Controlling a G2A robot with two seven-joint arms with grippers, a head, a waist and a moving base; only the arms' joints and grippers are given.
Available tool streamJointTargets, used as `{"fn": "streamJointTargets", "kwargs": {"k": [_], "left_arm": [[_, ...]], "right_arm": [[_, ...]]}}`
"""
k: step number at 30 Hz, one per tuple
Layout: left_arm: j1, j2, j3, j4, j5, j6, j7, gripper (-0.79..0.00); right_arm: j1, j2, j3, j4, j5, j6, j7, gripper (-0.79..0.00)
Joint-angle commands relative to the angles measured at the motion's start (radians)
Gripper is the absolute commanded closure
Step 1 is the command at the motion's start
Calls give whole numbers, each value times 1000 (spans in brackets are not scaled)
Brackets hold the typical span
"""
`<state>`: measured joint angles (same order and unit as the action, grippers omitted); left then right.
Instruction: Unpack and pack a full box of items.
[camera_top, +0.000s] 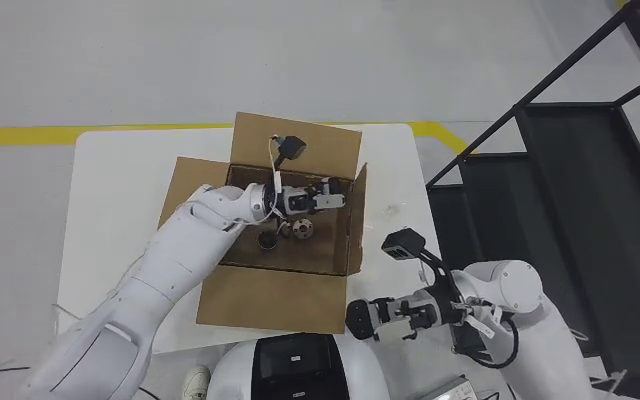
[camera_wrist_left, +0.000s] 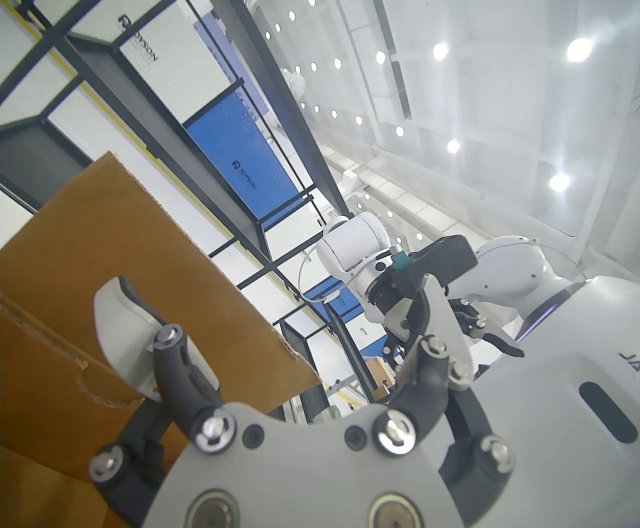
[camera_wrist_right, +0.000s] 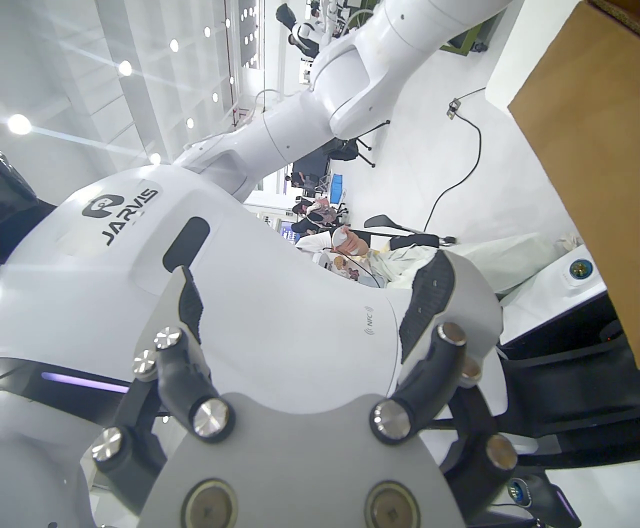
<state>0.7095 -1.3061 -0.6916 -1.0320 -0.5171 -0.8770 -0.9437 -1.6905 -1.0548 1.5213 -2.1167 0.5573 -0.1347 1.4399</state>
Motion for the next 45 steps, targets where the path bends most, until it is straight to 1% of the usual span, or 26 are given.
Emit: {"fn": "streamJointTargets", "kwargs": {"k": [1, 2, 4, 6, 7, 8, 13, 17, 19, 21, 22, 24, 29, 31, 35, 38, 41, 45], "left_arm": [[53, 38, -61, -63, 18, -10, 10, -785], [93, 65, -109, -107, 35, -15, 15, -785], [145, 96, -173, -164, 58, -19, 19, -785], [209, 129, -248, -232, 78, -14, 15, -785], [253, 148, -299, -274, 90, -10, 11, -785], [286, 161, -335, -304, 95, -7, 9, -785], [415, 201, -466, -425, 99, 23, 4, -785], [483, 219, -525, -487, 109, 36, 0, -785], [504, 223, -539, -508, 114, 40, 1, -785], [517, 226, -548, -518, 120, 45, 4, -785], [525, 228, -551, -524, 125, 46, 7, -785], [534, 230, -555, -530, 135, 49, 11, -785], [551, 234, -566, -540, 161, 46, 23, -785], [562, 238, -584, -536, 175, 40, 21, -785], [619, 254, -655, -540, 157, 25, 17, -785], [676, 269, -708, -576, 122, 18, -18, -785], [737, 287, -767, -634, 83, 29, -29, -785], [833, 311, -875, -676, 57, -1, 1, -785]], "right_arm": [[15, 0, -27, -16, -23, 12, -8, -785], [31, 0, -52, -27, -43, 27, -17, -785], [55, 0, -85, -40, -73, 49, -38, -785], [88, -1, -129, -53, -103, 81, -58, -785], [112, -2, -161, -62, -132, 106, -71, -785], [131, -3, -187, -67, -147, 125, -85, -785], [221, -11, -302, -90, -219, 203, -141, -785], [298, -20, -390, -86, -295, 287, -222, -785], [336, -26, -426, -73, -327, 322, -278, -785], [365, -32, -442, -57, -325, 339, -338, -785], [378, -34, -445, -50, -325, 346, -370, -785], [389, -36, -443, -35, -313, 354, -396, -785], [393, -32, -407, 11, -281, 348, -404, -785], [388, -29, -383, 30, -263, 338, -407, -785], [366, -22, -342, 48, -238, 314, -401, -785], [354, -18, -332, 41, -245, 303, -400, -785], [343, -16, -332, 22, -283, 294, -441, -785], [341, -18, -339, 11, -312, 302, -521, -785]]}}
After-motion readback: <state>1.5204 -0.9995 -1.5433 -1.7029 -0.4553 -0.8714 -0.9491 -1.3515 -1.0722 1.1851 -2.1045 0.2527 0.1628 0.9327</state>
